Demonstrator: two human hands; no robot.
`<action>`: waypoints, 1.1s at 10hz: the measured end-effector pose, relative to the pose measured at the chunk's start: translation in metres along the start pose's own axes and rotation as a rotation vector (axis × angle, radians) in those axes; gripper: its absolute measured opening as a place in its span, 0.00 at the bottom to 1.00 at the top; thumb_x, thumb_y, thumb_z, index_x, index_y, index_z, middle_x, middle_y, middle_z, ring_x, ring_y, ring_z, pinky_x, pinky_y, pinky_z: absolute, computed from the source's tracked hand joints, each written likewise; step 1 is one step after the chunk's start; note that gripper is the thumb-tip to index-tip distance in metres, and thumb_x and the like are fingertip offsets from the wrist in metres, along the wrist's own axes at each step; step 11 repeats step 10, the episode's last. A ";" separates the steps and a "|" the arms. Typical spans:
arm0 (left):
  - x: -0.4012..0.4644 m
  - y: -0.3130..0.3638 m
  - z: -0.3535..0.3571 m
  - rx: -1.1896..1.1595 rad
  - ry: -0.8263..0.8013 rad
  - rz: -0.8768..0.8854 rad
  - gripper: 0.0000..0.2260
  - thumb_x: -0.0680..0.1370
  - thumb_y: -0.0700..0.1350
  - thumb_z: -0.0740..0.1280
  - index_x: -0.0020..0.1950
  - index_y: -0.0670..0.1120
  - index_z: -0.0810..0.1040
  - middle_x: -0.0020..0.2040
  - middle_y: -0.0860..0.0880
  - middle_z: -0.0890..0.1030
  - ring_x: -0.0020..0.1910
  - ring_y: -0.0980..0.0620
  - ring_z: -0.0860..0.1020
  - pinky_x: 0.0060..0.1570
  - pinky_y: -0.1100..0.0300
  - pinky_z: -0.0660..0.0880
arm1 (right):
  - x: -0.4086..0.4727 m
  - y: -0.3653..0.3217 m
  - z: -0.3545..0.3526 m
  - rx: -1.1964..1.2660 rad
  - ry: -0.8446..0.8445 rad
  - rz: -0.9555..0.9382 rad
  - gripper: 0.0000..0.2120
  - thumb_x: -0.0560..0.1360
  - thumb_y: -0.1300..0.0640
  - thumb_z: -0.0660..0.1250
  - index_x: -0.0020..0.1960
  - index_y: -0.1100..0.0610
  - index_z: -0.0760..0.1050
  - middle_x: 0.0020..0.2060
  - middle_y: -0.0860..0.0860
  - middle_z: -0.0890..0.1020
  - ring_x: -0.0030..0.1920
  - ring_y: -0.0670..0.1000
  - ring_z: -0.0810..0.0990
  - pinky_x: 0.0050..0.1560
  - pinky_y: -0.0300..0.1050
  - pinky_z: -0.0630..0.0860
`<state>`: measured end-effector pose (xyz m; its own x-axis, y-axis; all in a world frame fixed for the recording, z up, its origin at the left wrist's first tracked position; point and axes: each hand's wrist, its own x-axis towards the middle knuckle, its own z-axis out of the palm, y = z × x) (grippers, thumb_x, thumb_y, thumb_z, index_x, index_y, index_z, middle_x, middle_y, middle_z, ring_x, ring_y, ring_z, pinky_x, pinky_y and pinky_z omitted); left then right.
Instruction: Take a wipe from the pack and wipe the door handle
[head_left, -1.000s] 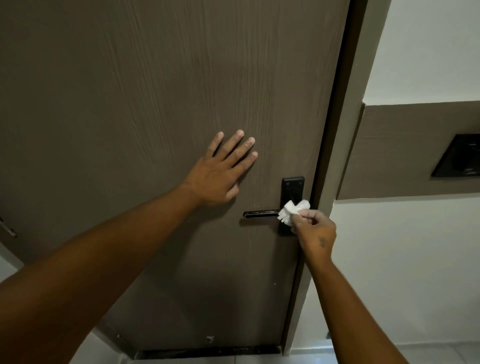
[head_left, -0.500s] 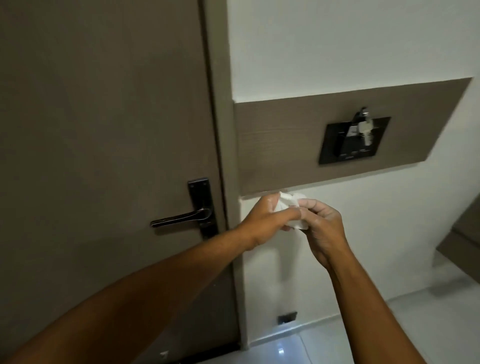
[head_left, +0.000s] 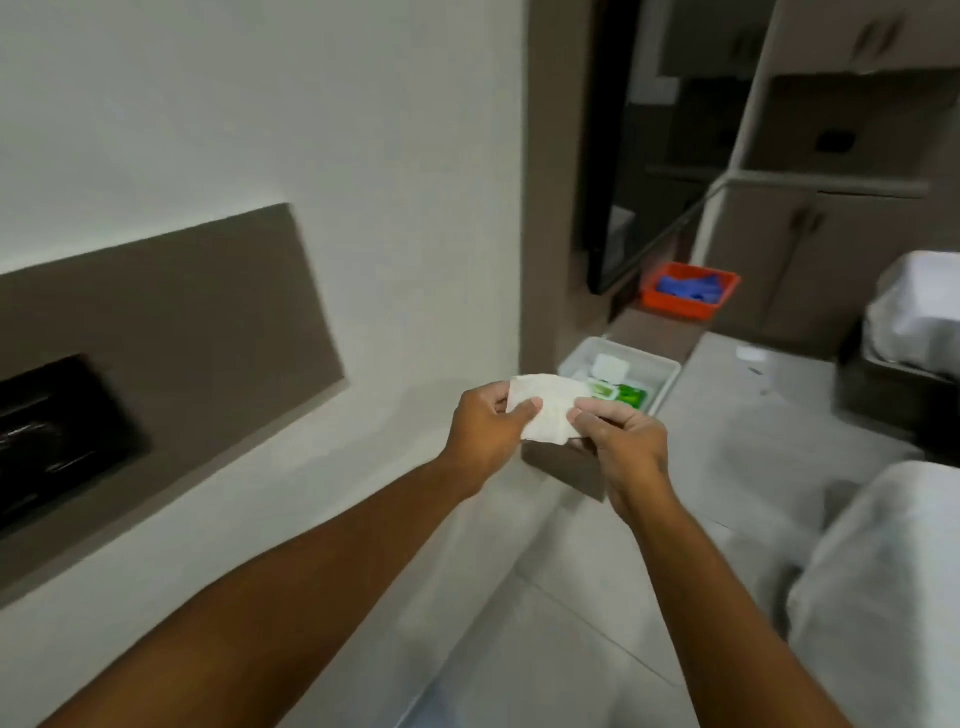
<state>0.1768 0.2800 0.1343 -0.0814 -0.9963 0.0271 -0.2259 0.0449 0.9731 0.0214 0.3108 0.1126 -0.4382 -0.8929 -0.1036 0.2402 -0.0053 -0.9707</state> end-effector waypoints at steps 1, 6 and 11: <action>0.085 -0.008 0.083 0.145 -0.062 -0.012 0.12 0.79 0.45 0.70 0.59 0.40 0.83 0.52 0.43 0.86 0.51 0.44 0.84 0.52 0.52 0.83 | 0.096 0.004 -0.055 -0.115 0.160 -0.004 0.05 0.69 0.65 0.77 0.44 0.57 0.85 0.44 0.54 0.85 0.43 0.54 0.85 0.42 0.46 0.84; 0.357 -0.166 0.262 1.004 -0.354 -0.064 0.12 0.80 0.45 0.68 0.63 0.45 0.76 0.62 0.42 0.81 0.60 0.41 0.79 0.58 0.49 0.78 | 0.399 0.134 -0.078 -1.602 -0.044 -0.115 0.05 0.75 0.57 0.67 0.49 0.56 0.80 0.46 0.54 0.85 0.47 0.56 0.81 0.52 0.50 0.74; 0.361 -0.164 0.253 1.001 -0.494 -0.039 0.12 0.80 0.40 0.65 0.63 0.42 0.77 0.62 0.41 0.81 0.58 0.42 0.80 0.55 0.54 0.76 | 0.409 0.123 -0.066 -1.646 -0.252 -0.116 0.06 0.76 0.63 0.63 0.49 0.59 0.79 0.44 0.56 0.84 0.38 0.55 0.78 0.42 0.47 0.76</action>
